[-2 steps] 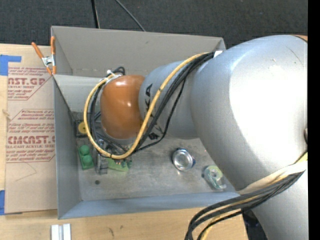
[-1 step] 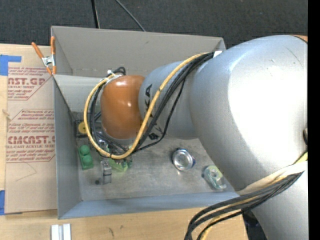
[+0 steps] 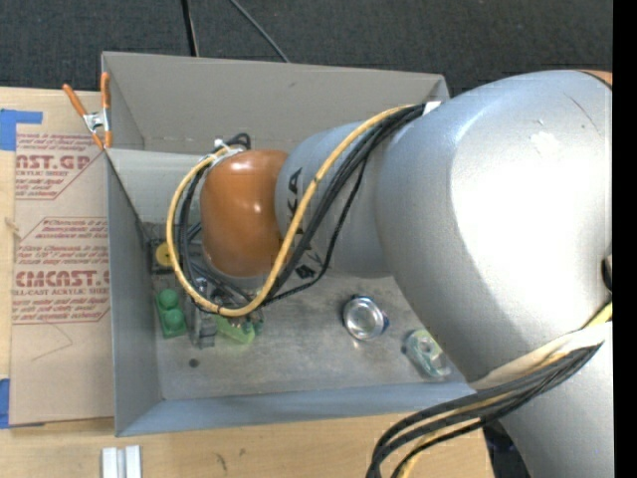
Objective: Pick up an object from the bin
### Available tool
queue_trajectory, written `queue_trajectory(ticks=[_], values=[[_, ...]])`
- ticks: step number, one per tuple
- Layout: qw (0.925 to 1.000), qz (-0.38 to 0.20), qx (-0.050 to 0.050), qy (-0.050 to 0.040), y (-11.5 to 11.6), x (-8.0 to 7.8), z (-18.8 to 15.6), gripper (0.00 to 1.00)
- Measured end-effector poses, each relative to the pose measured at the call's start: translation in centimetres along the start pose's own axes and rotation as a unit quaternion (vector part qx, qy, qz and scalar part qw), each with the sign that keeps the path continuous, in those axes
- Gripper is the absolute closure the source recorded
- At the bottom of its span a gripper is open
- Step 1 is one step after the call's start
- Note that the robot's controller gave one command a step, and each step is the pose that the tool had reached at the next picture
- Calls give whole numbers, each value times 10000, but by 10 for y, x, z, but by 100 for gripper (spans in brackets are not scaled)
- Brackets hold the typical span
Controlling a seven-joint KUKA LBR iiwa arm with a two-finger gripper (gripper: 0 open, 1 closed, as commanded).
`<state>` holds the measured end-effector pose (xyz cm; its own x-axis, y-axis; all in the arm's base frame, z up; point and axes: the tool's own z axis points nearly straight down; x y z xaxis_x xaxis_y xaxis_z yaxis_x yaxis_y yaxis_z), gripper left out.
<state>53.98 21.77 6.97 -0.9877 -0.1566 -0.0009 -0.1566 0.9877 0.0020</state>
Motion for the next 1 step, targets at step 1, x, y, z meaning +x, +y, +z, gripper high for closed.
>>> queue_trajectory(ticks=[1], values=[[10000, 0, 2, 1, 0, 0, 0, 0]])
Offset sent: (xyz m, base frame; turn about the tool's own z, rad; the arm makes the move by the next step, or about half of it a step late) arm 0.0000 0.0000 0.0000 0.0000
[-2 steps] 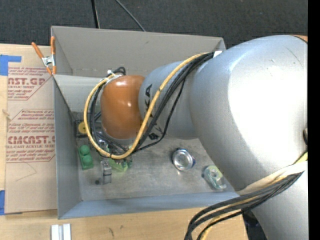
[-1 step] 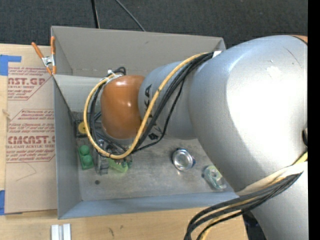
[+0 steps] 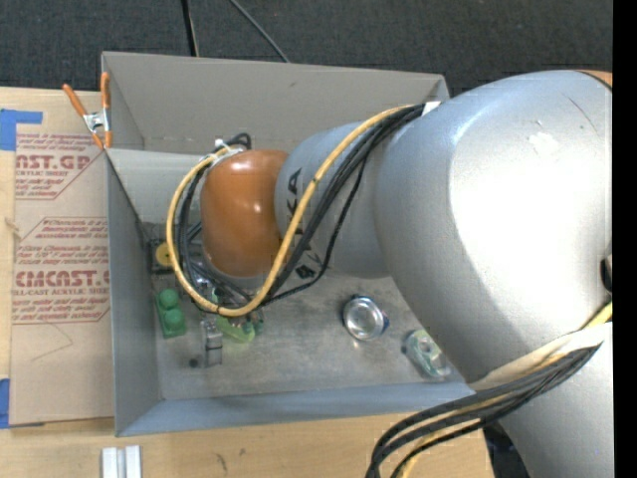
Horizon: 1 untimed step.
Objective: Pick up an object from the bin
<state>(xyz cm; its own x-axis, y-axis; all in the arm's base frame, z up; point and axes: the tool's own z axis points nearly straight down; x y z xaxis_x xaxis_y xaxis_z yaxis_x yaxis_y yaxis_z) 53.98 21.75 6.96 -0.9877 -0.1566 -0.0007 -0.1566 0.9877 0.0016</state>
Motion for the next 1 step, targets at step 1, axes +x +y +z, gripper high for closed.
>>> queue_trajectory(ticks=[1], values=[[10000, 1, -1, 1, 0, 0, 0, 100]])
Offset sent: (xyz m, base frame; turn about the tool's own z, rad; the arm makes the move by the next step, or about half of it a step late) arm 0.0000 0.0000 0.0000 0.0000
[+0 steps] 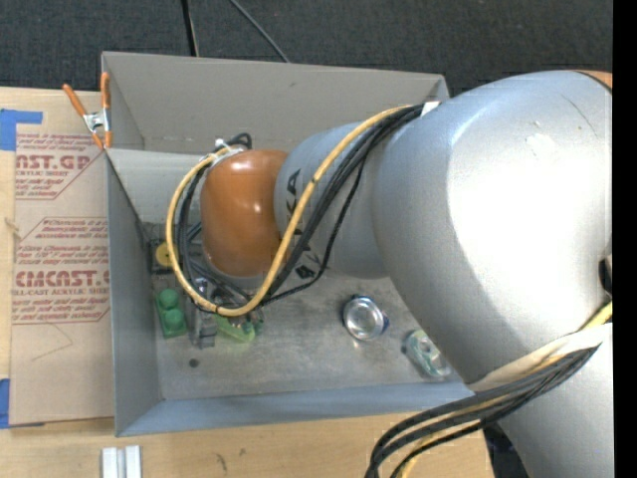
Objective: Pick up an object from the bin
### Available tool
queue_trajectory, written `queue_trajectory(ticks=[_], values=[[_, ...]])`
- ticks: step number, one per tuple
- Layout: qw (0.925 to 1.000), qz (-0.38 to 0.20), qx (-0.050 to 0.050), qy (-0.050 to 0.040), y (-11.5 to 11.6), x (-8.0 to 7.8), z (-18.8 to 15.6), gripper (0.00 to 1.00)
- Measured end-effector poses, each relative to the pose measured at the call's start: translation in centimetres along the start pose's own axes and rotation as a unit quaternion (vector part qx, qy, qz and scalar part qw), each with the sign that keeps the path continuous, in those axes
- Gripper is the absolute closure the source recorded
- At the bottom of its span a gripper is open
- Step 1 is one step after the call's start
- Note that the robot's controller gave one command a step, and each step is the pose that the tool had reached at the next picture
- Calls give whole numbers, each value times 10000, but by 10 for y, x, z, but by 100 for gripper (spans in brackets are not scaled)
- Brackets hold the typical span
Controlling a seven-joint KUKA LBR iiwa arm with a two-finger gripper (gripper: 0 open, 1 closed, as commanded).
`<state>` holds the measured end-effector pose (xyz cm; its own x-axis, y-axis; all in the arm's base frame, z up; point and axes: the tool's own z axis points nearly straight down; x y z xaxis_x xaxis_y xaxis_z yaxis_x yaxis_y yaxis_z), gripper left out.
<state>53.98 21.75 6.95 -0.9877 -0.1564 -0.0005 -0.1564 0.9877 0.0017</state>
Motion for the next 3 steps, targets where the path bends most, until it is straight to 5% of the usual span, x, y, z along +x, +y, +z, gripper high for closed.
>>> queue_trajectory(ticks=[1, 2, 3], values=[[9972, 752, 24, 26, 36, 43, -10, 100], [9972, 749, 8, 6, 36, 42, -9, 0], [9920, 1259, -8, -58, 9, -18, -137, 0]])
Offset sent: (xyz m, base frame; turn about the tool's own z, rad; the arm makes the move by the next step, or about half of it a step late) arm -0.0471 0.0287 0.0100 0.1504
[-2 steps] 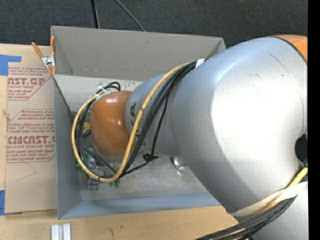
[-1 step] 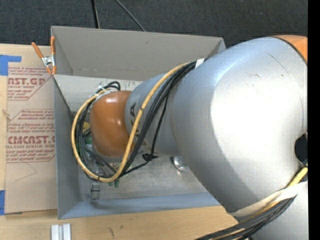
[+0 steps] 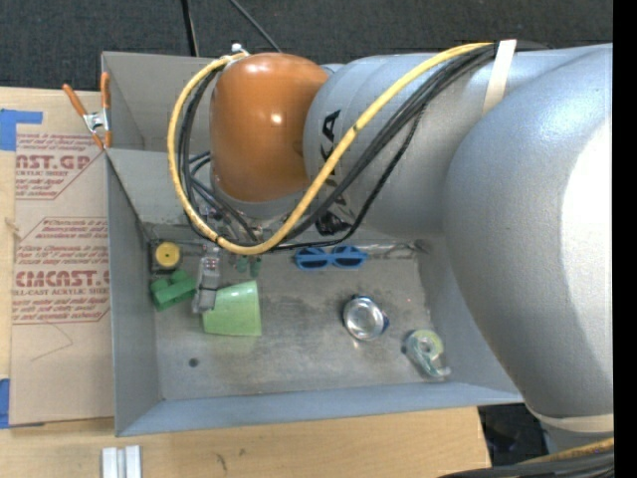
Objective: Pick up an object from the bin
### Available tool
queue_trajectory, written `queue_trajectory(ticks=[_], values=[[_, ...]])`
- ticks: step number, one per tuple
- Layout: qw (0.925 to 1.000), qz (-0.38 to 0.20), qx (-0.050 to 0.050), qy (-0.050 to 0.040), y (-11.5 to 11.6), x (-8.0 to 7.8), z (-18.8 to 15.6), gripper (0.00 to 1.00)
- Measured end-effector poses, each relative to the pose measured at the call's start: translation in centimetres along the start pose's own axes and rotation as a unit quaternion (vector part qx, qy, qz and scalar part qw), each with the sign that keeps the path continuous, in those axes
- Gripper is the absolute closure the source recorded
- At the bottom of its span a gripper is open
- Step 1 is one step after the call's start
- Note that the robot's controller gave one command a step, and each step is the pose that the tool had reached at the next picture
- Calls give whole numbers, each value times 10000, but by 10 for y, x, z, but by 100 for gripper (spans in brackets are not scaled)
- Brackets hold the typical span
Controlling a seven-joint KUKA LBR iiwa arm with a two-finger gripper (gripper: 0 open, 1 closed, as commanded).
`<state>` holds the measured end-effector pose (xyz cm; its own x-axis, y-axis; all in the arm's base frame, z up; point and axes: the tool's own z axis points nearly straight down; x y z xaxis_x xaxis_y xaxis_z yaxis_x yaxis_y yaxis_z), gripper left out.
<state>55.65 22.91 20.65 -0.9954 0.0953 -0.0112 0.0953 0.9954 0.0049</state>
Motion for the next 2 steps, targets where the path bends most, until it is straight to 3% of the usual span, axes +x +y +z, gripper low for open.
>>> queue_trajectory(ticks=[1, 2], values=[[9959, -903, 36, 87, -69, 23, 95, 0], [9984, 567, 28, 69, -53, 14, 138, 0]])
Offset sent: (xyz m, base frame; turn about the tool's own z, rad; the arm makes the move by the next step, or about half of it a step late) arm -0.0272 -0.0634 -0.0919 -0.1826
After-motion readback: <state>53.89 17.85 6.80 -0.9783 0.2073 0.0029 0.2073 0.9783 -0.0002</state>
